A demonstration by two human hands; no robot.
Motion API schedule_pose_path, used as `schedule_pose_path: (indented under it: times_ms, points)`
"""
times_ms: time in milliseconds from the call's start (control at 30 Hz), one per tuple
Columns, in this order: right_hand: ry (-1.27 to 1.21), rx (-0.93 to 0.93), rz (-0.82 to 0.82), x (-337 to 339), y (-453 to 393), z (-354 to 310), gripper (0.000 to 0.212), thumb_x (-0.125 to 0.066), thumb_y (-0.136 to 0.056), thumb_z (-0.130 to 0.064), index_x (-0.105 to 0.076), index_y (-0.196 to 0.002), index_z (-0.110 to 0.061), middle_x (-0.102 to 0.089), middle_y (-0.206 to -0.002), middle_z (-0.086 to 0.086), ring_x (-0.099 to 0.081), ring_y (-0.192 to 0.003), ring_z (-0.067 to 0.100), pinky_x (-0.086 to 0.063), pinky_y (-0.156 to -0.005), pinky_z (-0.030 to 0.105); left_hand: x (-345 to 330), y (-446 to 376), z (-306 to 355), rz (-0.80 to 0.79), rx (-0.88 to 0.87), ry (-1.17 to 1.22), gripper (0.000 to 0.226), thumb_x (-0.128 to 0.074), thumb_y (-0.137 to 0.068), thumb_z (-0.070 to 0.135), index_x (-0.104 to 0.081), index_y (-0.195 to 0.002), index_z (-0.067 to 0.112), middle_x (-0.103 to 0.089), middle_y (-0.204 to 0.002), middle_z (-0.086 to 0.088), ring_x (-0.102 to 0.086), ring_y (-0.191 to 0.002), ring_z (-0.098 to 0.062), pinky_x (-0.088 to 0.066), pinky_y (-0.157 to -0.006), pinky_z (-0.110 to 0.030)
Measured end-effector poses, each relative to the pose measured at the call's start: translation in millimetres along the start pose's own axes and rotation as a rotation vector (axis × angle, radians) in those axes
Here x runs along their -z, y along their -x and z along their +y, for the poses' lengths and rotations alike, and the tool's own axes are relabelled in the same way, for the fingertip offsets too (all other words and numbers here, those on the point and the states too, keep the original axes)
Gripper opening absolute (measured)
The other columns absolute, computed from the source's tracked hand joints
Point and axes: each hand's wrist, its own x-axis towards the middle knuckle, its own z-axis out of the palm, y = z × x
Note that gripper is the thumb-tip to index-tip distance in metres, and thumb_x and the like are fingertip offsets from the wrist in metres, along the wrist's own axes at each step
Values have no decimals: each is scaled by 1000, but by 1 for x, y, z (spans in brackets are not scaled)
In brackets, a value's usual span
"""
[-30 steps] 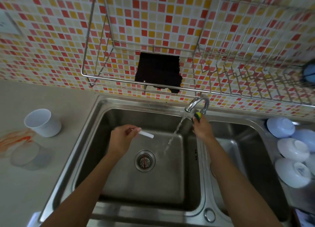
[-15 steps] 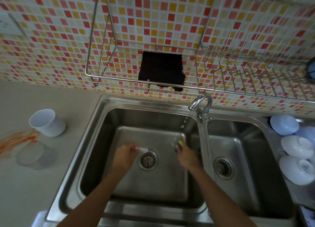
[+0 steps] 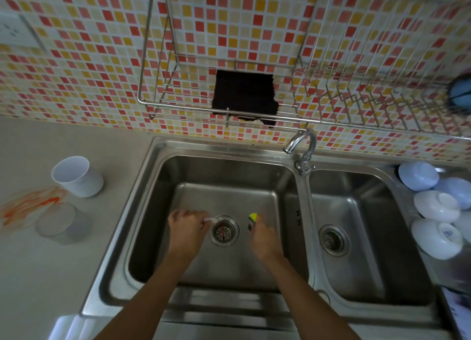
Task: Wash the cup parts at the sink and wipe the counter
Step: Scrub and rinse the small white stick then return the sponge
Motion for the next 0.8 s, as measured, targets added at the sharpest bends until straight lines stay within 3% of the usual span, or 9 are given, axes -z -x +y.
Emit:
schedule_pose_path:
  times_ms: [167,233,333,433,533,600,667,733,800]
  points:
    - [-274,-23,-27,29,6,-30,16,-47,-95,-29,-38,-101,-16,-57,-82,6,-57,-72,22,-44,-65,35,24,-7,-3,158,39,135,7,-73,-81,29,-73,-87,26,-73,-78,6,-66,-83,-20,-41,-95,-44]
    - [-309,75,-28,56,10,-57,13,-43,-96,-30,-41,-103,-18,-60,-81,6,-58,-67,21,-48,-63,38,41,-14,-5,216,72,290,8,-72,-83,29,-74,-88,23,-73,-77,5,-68,-76,-15,-52,-82,-45]
    - [-382,248,3,103,28,-108,7,-42,-98,-29,-42,-103,-24,-55,-72,4,-52,-54,15,-43,-47,26,75,-26,-2,295,79,390,16,-69,-85,31,-74,-91,17,-74,-79,4,-66,-71,-6,-52,-69,-21]
    - [-609,366,18,146,49,-161,6,-43,-98,-24,-43,-92,-24,-52,-80,11,-50,-55,18,-42,-47,29,109,-33,1,350,78,415,16,-68,-87,31,-74,-92,18,-69,-76,9,-61,-67,0,-39,-62,-6]
    - [-762,447,90,175,52,-212,8,-44,-99,-21,-45,-91,-22,-60,-94,10,-62,-61,23,-53,-54,33,135,-38,-3,391,18,410,15,-67,-88,29,-74,-94,16,-69,-76,6,-61,-65,-3,-42,-62,-10]
    - [-727,485,243,186,40,-243,4,-47,-98,-22,-49,-95,-20,-61,-95,3,-65,-71,20,-54,-61,31,148,-42,-9,381,12,433,18,-67,-88,30,-74,-95,15,-72,-81,3,-64,-69,-7,-47,-65,-16]
    - [-582,492,408,188,18,-268,8,-48,-97,-24,-52,-101,-18,-56,-88,-7,-56,-72,9,-44,-58,25,158,-43,-16,350,30,458,18,-66,-88,31,-73,-97,16,-72,-83,3,-65,-72,-7,-52,-68,-20]
    - [-467,463,479,183,-8,-287,14,-47,-96,-23,-52,-106,-14,-54,-85,-6,-50,-67,5,-39,-52,24,165,-43,-24,335,25,469,19,-66,-88,31,-73,-97,17,-72,-83,5,-65,-73,-6,-54,-69,-23]
    - [-337,413,500,173,-34,-299,17,-48,-95,-22,-51,-107,-11,-54,-89,-1,-49,-67,7,-36,-49,26,172,-41,-31,325,16,476,18,-66,-88,31,-73,-98,17,-70,-81,7,-63,-72,-2,-49,-66,-16]
